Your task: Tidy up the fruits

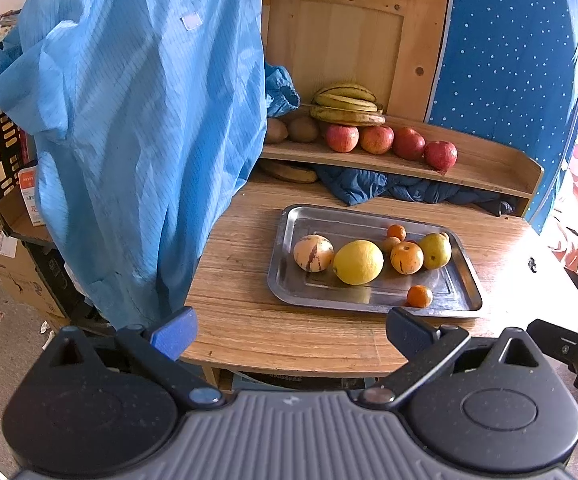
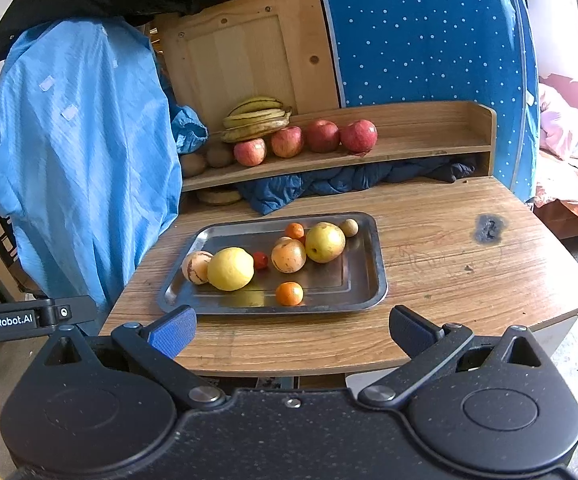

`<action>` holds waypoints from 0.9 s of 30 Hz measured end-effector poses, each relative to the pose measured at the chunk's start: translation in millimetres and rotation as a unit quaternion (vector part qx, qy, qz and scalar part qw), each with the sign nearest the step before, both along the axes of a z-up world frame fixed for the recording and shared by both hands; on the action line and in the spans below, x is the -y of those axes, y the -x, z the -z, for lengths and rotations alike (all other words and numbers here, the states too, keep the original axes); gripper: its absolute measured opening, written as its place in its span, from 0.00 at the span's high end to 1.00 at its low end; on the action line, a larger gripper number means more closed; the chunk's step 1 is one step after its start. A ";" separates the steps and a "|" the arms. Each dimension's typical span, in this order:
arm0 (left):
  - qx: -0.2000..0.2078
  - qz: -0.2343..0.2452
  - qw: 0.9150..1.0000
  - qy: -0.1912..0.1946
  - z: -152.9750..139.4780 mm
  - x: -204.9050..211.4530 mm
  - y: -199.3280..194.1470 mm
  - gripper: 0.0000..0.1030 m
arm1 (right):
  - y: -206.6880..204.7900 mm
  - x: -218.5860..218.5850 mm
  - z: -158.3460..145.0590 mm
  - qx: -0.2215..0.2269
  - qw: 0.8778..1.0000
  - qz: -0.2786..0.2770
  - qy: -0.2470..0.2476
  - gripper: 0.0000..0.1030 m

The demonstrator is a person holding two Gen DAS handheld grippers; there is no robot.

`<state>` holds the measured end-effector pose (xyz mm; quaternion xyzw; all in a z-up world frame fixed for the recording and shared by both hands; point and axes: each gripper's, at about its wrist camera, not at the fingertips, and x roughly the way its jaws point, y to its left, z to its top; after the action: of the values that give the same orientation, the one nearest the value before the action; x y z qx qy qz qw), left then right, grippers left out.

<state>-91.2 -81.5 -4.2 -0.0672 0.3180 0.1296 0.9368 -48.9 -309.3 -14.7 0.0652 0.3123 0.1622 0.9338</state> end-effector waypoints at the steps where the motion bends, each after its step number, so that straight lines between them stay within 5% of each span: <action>1: 0.000 0.000 1.000 0.001 -0.1 -0.2 0.3 0.01 | 0.2 0.3 -0.2 0.000 1.000 0.000 0.000 0.01; 27: 0.003 0.009 1.000 0.003 -0.5 0.0 2.0 0.01 | -1.1 2.6 2.2 -0.009 1.000 0.004 -0.007 0.01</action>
<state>-93.1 -81.5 -3.7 -0.0676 0.3160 0.1199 0.9387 -47.7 -311.9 -17.0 0.0747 0.3192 0.1601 0.9311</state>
